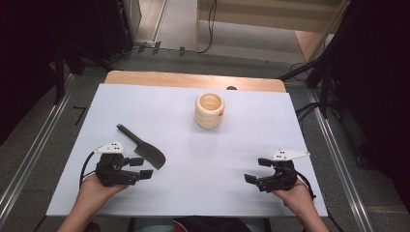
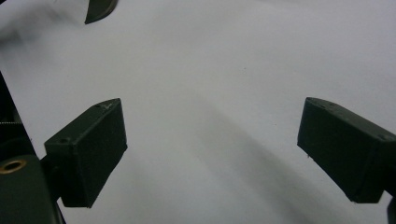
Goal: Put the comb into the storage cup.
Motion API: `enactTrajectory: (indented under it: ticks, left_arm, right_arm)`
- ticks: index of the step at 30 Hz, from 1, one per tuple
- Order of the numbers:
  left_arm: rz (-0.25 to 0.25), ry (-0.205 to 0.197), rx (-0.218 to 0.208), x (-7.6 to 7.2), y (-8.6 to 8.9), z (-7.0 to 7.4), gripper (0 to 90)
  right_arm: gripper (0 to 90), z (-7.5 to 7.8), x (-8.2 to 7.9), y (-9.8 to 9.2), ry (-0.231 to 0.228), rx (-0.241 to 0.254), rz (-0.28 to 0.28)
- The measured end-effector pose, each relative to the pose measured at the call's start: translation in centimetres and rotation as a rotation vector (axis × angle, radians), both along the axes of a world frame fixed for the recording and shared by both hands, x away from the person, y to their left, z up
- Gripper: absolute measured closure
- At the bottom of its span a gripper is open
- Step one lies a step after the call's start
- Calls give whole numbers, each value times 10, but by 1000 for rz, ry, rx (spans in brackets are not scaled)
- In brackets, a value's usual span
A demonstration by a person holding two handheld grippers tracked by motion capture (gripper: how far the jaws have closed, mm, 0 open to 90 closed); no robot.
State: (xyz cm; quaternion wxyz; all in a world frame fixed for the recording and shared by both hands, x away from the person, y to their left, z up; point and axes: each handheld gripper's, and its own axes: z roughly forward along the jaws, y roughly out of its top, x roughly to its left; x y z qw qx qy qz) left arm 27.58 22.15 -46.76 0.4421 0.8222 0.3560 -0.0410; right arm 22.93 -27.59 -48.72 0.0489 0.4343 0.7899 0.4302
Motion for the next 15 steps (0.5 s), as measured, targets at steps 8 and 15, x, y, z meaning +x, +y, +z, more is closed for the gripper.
enactTrajectory:
  ticks: [8, 15]
  left_arm:
    - [-8, 8, 3, 0, -2, -1, 303]
    - [-16, 15, 8, 1, -2, -2, 302]
  right_arm:
    - [67, 1, 0, -1, 2, 6, 11]
    - [67, 1, 1, -2, 7, 5, 9]
